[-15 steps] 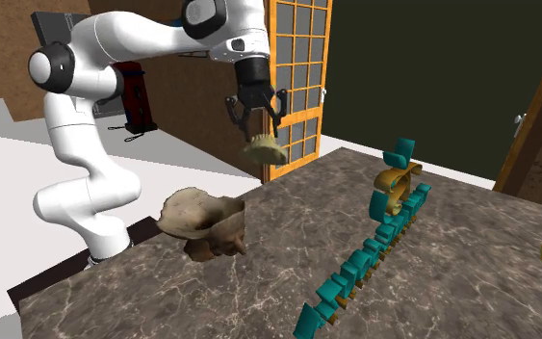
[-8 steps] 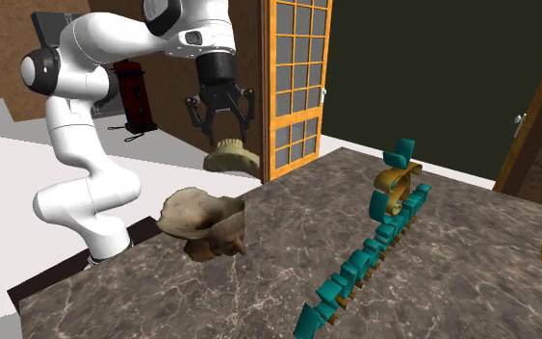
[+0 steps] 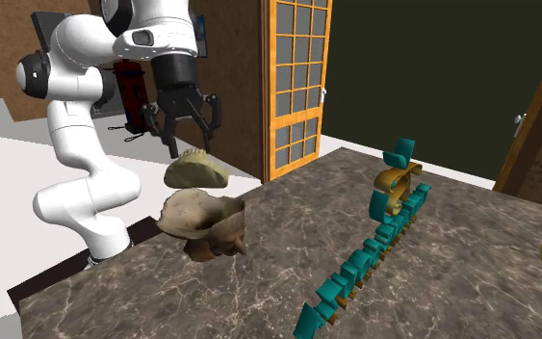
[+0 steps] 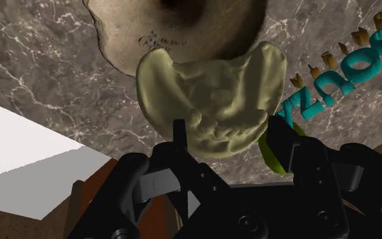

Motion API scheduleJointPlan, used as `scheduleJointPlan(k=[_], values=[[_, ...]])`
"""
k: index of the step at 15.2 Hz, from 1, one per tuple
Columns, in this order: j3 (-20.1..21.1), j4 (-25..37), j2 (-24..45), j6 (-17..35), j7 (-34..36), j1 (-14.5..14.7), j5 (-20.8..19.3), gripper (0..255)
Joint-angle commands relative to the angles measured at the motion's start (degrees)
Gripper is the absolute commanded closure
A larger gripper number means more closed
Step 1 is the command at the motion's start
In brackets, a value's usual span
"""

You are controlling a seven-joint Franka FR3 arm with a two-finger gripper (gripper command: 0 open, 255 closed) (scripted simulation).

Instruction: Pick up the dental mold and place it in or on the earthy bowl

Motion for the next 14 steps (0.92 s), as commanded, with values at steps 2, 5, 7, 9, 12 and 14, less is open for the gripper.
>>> scheduleJointPlan(k=[2,5,7,9,12,14], values=[[-0.2,-3.1,-1.0,2.1,-0.4,0.3,0.2,255],[-0.1,-6.0,-1.9,4.2,-0.3,0.6,0.6,255],[0.1,-7.9,-2.4,5.5,-0.2,0.8,0.8,255],[0.2,-9.8,-2.9,6.9,-0.2,1.0,1.0,255],[0.5,-12.5,-3.5,9.0,0.0,1.3,1.3,255],[0.7,-14.3,-3.9,10.4,0.0,1.5,1.6,255]])
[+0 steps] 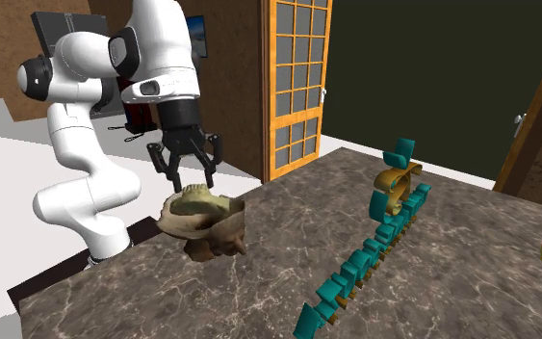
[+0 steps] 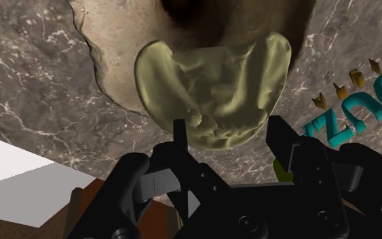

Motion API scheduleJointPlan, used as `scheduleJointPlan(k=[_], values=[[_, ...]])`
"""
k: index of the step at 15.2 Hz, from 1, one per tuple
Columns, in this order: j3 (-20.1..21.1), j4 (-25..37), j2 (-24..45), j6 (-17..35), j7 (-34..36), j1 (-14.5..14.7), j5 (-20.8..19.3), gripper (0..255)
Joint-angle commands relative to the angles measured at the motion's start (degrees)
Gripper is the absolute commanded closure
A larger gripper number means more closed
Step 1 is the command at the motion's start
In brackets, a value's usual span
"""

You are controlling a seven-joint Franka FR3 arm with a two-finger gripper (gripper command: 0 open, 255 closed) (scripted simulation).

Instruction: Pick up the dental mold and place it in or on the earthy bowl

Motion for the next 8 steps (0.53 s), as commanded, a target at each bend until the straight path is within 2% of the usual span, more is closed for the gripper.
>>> scheduleJointPlan(k=[1,8], values=[[0.4,-1.6,-0.1,1.5,0.2,0.1,0.2,255],[0.6,-2.9,-0.4,2.6,0.3,0.3,0.4,255]])
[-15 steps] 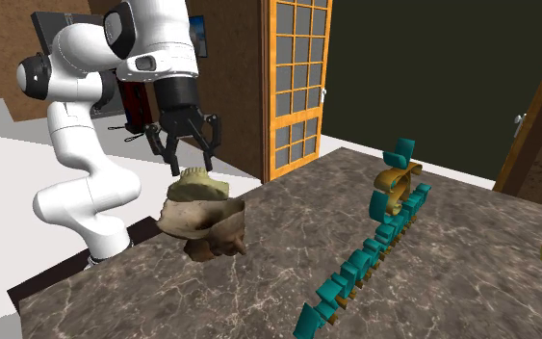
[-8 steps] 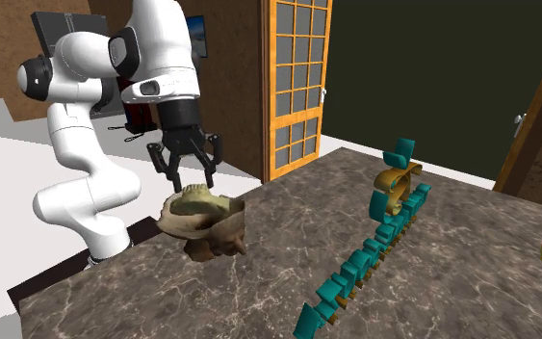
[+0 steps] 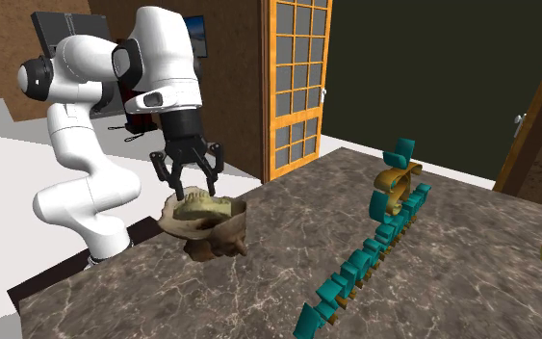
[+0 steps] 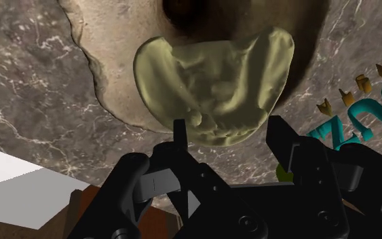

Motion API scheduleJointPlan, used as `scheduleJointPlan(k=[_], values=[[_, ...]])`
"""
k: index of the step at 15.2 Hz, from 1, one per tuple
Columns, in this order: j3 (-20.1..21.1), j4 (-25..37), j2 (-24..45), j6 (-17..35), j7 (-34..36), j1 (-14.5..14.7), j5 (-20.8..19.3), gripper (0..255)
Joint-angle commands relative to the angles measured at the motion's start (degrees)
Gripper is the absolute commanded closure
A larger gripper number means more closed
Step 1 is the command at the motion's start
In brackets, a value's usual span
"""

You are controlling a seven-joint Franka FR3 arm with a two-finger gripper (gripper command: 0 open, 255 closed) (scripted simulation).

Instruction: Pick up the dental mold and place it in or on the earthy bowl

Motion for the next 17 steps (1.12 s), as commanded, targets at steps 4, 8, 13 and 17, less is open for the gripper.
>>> scheduleJointPlan(k=[4,8,13,17], values=[[0.0,0.0,0.0,0.0,0.0,0.0,0.0,0],[0.0,0.0,0.0,0.0,0.0,0.0,0.0,0],[-0.9,6.8,-0.5,-7.4,0.1,0.0,-0.4,0],[-0.9,6.8,-0.5,-7.4,0.1,0.0,-0.4,0]])
